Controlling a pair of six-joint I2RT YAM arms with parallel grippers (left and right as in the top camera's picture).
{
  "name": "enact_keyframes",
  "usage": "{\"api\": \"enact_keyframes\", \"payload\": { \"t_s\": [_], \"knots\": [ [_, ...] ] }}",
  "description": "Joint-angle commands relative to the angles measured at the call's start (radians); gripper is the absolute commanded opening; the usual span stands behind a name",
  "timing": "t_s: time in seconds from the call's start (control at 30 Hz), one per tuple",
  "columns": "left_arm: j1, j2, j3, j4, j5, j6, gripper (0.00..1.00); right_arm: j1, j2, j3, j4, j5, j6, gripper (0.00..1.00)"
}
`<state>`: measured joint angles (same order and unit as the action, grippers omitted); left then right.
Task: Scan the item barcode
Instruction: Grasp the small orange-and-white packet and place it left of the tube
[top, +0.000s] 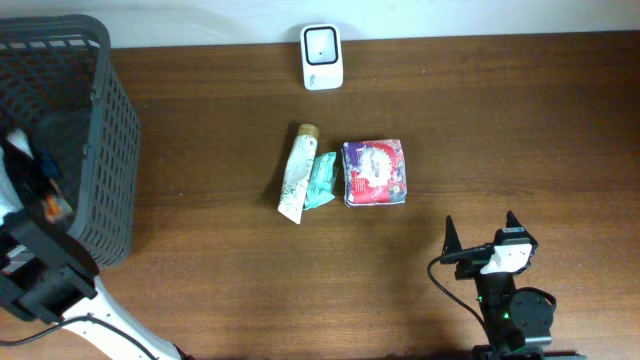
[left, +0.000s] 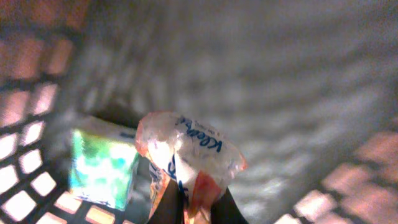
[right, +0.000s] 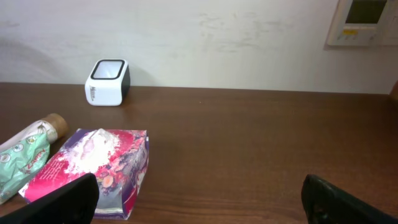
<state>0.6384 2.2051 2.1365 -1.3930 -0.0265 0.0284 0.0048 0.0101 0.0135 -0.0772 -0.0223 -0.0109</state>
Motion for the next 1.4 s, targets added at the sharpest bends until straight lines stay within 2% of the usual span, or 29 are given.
{"api": "enact_keyframes", "payload": {
  "t_s": [0.0,0.1,0.2,0.3,0.37,0.4,0.47,0.5,0.6,0.7,0.83,0.97,1.13,1.23,1.37],
  "knots": [
    [0.005,-0.008,0.344,-0.076,0.164,-0.108,0.00,-0.006,-0.006,-0.008,-0.002,0.008,0.004,0.99],
    [0.004,-0.008,0.678,-0.133,0.277,-0.216,0.00,-0.006,-0.006,-0.008,-0.002,0.008,0.004,0.99],
    [0.004,-0.008,1.007,-0.167,0.505,-0.354,0.00,-0.006,-0.006,-0.008,-0.002,0.008,0.004,0.99],
    [-0.012,-0.076,1.000,-0.179,0.679,-0.435,0.00,-0.006,-0.006,-0.008,-0.002,0.008,0.004,0.99],
    [-0.059,-0.085,1.000,-0.262,0.708,-0.434,0.00,-0.006,-0.006,-0.008,-0.002,0.008,0.004,0.99],
    [-0.089,-0.085,0.998,-0.295,0.708,-0.413,0.00,-0.006,-0.006,-0.008,-0.002,0.008,0.004,0.99],
    [-0.169,-0.083,0.971,-0.295,0.742,-0.270,0.00,-0.006,-0.006,-0.008,-0.002,0.008,0.004,0.99],
    [-0.220,-0.083,0.953,-0.295,0.732,-0.243,0.00,-0.006,-0.006,-0.008,-0.002,0.008,0.004,0.99],
    [-0.406,-0.083,0.855,-0.295,0.589,-0.239,0.00,-0.006,-0.006,-0.008,-0.002,0.008,0.004,0.99],
    [-0.600,-0.083,0.680,-0.295,0.286,-0.240,0.00,-0.006,-0.006,-0.008,-0.002,0.008,0.004,0.98],
    [-0.778,-0.083,0.399,-0.230,-0.021,-0.245,0.00,-0.006,-0.006,-0.008,-0.002,0.008,0.004,0.99],
    [-0.895,-0.083,0.067,0.001,-0.085,-0.258,0.00,-0.006,-0.006,-0.008,-0.002,0.008,0.004,0.99],
    [-0.965,-0.083,-0.282,0.252,-0.224,-0.393,0.00,-0.006,-0.006,-0.008,-0.002,0.008,0.004,0.99],
    [-0.966,-0.082,-0.383,0.309,-0.224,-0.452,0.07,-0.006,-0.006,-0.008,-0.002,0.008,0.004,0.98],
    [-0.966,-0.082,-0.438,0.347,-0.171,-0.451,0.13,-0.006,-0.006,-0.008,-0.002,0.008,0.004,0.99]
  ]
}}
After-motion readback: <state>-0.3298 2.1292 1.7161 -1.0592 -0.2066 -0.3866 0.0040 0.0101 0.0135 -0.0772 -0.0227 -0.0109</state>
